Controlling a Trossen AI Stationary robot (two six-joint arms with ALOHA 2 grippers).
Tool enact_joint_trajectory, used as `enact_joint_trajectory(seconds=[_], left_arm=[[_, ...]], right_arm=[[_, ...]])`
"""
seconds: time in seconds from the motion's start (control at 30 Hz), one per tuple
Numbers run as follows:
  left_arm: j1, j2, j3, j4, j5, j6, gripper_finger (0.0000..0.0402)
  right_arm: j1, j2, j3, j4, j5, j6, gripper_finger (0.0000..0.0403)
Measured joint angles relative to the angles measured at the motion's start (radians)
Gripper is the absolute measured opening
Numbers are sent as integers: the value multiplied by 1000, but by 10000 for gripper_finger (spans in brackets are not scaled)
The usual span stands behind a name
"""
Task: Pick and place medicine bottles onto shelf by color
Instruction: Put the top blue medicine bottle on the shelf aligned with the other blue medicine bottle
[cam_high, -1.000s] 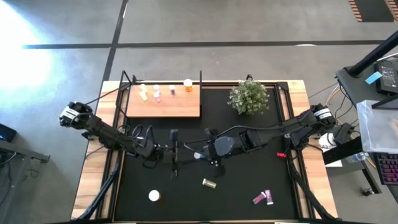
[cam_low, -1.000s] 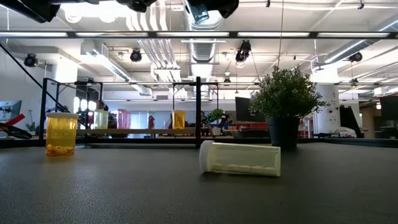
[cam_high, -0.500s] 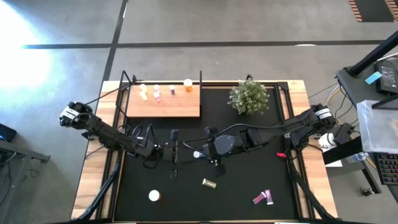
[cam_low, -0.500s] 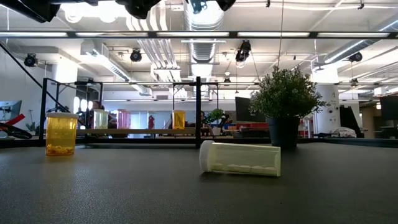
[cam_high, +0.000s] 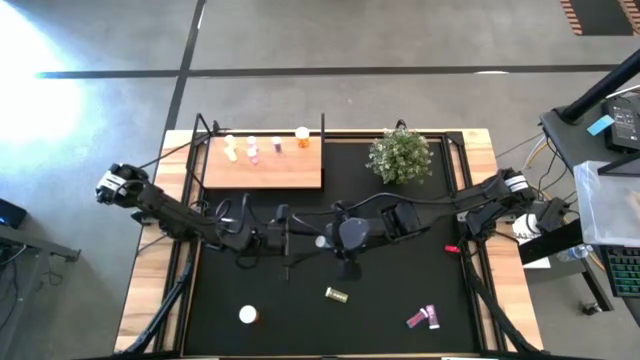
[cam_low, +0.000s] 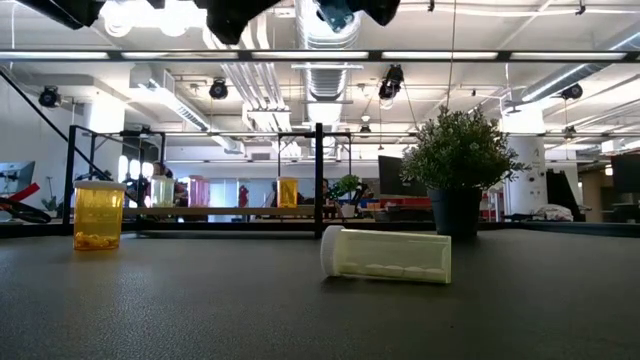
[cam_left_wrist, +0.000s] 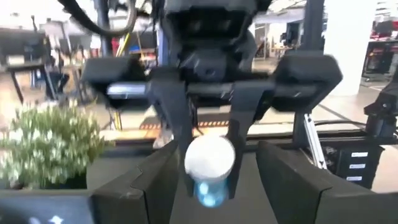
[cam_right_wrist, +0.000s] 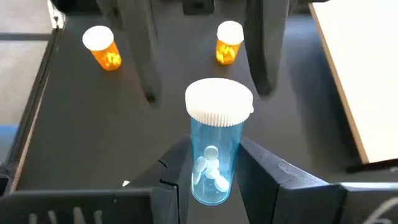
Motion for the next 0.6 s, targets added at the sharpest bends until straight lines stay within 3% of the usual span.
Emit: enact_joint_trajectory(seconds=[0.23,0.6], left_arm=[[10,50,2,-22,-2,-91,196],[9,75,-2,-108,0,-221,196]], right_arm=[[0,96,94,-131,-3,61,95],[0,293,381,-414,5,56,95]])
